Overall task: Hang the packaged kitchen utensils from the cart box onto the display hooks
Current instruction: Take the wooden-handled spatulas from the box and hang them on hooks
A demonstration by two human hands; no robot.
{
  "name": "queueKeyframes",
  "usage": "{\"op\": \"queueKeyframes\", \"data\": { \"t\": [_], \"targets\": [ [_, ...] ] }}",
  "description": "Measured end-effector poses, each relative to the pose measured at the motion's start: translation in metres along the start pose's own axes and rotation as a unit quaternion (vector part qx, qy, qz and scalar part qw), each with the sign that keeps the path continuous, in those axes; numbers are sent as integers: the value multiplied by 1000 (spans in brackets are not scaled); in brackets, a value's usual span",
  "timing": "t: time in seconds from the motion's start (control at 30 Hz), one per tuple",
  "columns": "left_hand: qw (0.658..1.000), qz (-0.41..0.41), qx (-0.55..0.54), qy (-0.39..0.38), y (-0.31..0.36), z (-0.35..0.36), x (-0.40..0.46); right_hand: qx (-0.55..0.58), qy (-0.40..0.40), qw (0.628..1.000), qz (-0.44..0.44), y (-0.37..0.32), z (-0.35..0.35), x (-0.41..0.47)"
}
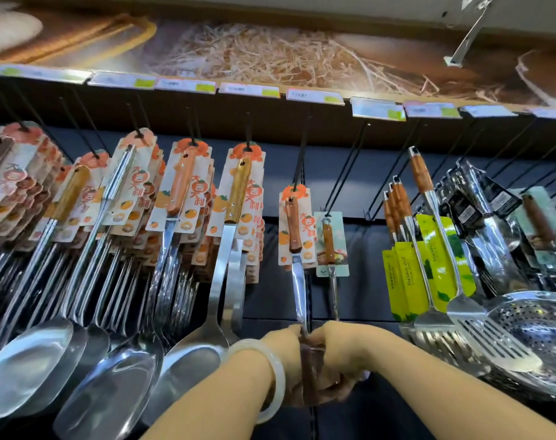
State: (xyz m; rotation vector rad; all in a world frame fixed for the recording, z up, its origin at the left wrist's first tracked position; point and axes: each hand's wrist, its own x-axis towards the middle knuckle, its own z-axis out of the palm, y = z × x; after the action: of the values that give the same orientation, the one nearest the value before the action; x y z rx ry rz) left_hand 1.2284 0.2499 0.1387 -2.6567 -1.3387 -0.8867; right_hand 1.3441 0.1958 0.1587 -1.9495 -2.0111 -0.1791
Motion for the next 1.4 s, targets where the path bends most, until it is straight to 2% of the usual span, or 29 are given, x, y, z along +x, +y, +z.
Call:
{"op": "queueKeyframes", "data": {
  "t": [0.1,0.2,0.27,0.37,0.5,0.57,0.7,0.87,1.07,1.4],
  "targets": [
    [999,3,33,-33,-3,3,3,4,-35,998,53,2,-2,11],
    [998,13,50,-38,-6,4,-2,-80,-71,989,100,-2,0,6],
    [999,18,45,-15,-5,2,-5,-161,-33,982,89,-6,-3,-4],
    [999,33,5,30,3,-8,-15,-156,63,983,72,-6,-11,-23],
    [987,69,92,111,30,-20,-44,-202,180,961,53,0,-18,-60],
    [980,104,103,134,53,-22,-60,-243,208,945,71,5,-22,-85],
    [973,174,70,135,103,-10,-86,-292,231,917,145,19,-27,-147],
    [958,257,25,127,163,25,-127,-332,192,878,285,48,-16,-250],
    [935,351,0,47,243,81,-189,-316,95,841,428,88,5,-371],
    [895,436,-61,-76,406,190,-272,-281,64,820,495,194,35,-513]
  ]
}}
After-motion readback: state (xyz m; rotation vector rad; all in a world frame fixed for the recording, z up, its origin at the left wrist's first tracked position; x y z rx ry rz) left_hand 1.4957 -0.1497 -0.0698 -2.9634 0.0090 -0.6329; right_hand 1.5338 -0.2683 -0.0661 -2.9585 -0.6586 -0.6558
